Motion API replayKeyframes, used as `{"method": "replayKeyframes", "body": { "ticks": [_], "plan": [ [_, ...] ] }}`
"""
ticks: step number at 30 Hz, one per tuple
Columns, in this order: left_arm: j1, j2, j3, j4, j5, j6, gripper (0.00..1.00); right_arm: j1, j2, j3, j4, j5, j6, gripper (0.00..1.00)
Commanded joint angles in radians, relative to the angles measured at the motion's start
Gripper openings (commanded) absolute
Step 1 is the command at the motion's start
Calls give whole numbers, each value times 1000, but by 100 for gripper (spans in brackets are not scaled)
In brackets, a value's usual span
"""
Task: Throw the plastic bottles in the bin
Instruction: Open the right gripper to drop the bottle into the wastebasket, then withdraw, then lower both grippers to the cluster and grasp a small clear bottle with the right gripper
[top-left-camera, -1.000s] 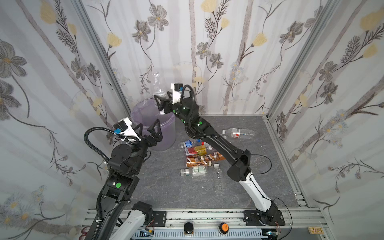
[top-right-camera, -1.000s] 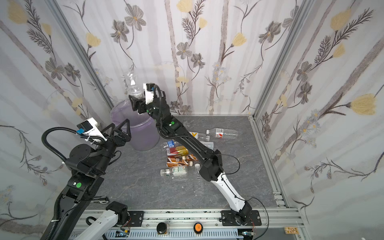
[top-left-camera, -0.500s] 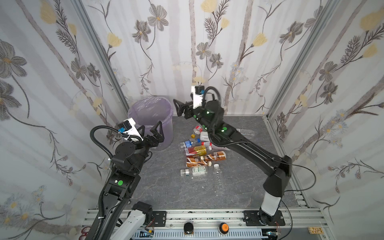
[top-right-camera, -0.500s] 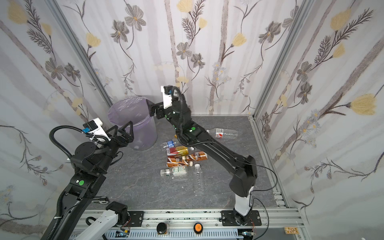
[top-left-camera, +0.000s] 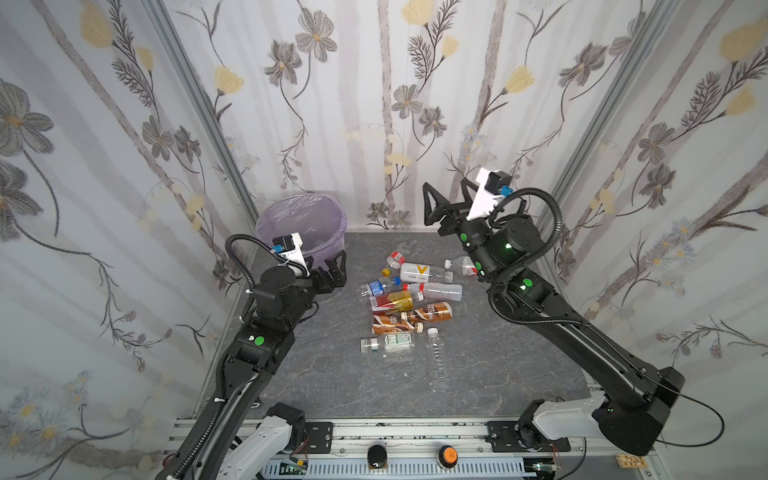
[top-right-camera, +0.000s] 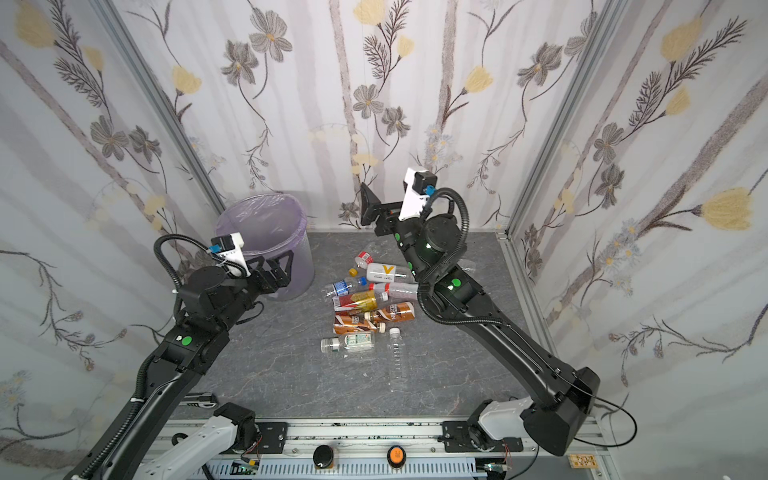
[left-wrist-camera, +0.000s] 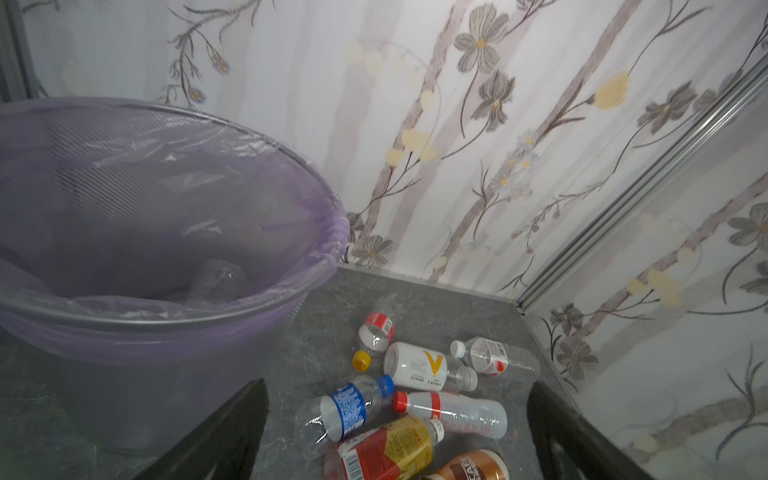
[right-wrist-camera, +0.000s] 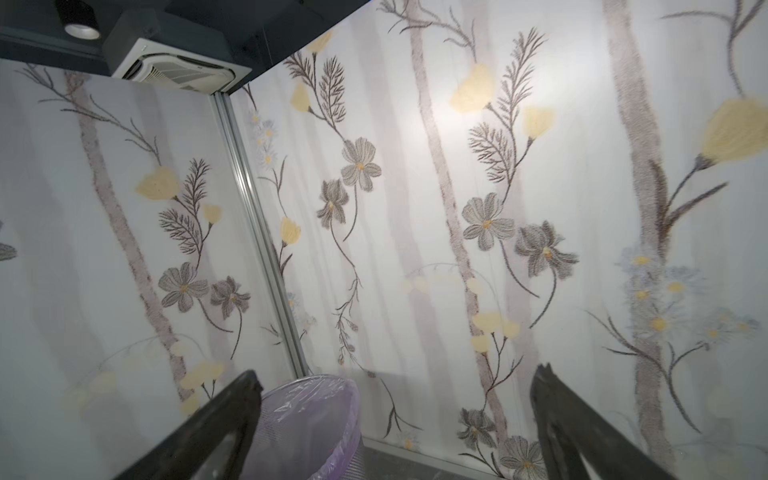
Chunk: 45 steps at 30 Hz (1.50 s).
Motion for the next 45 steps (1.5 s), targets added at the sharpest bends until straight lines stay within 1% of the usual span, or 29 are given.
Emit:
{"method": "replayKeyframes", "body": {
  "ticks": [1,4,6,8,9,10,12,13,14,16,17,20,24,28,31,38,45],
  "plan": [
    [-36,13,-13,-44,-13,30,100,-40,-68,-99,-52,45,42,100],
    [-87,33,-29,-49,-42,40,100,-90,-120,-171,-150,48,77,100],
    [-142,59,-36,-59,-59,51,100,-127,-134,-201,-263,56,106,100],
    [-197,89,-46,-72,-83,61,100,-166,-137,-238,-355,29,129,100],
    [-218,106,-52,-81,-87,63,100,-189,-133,-258,-406,-6,144,100],
    [-237,125,-56,-92,-85,64,100,-216,-122,-270,-450,-65,159,100],
    [-262,167,-72,-113,-70,61,100,-279,-79,-289,-551,-221,186,100],
    [-269,182,-79,-120,-59,58,100,-297,-58,-300,-581,-268,187,100],
    [-272,196,-91,-128,-44,53,100,-309,-36,-310,-616,-308,188,100],
    [-275,217,-109,-142,-26,39,100,-321,3,-327,-663,-330,192,100],
    [-275,224,-116,-153,-17,35,100,-323,15,-343,-672,-324,193,100],
    [-281,225,-134,-177,-7,12,100,-322,19,-400,-649,-357,192,100],
    [-288,227,-180,-188,24,-47,100,-322,-9,-452,-605,-341,205,100],
    [-297,281,-215,-207,44,-69,100,-323,-31,-471,-585,-318,213,100],
    [-311,312,-227,-223,44,-71,100,-322,-45,-482,-567,-303,219,100],
    [-362,348,-234,-246,55,-48,100,-329,-75,-512,-529,-308,225,100],
    [-388,410,-235,-262,40,-8,100,-346,-120,-565,-478,-326,236,100]
  ]
}}
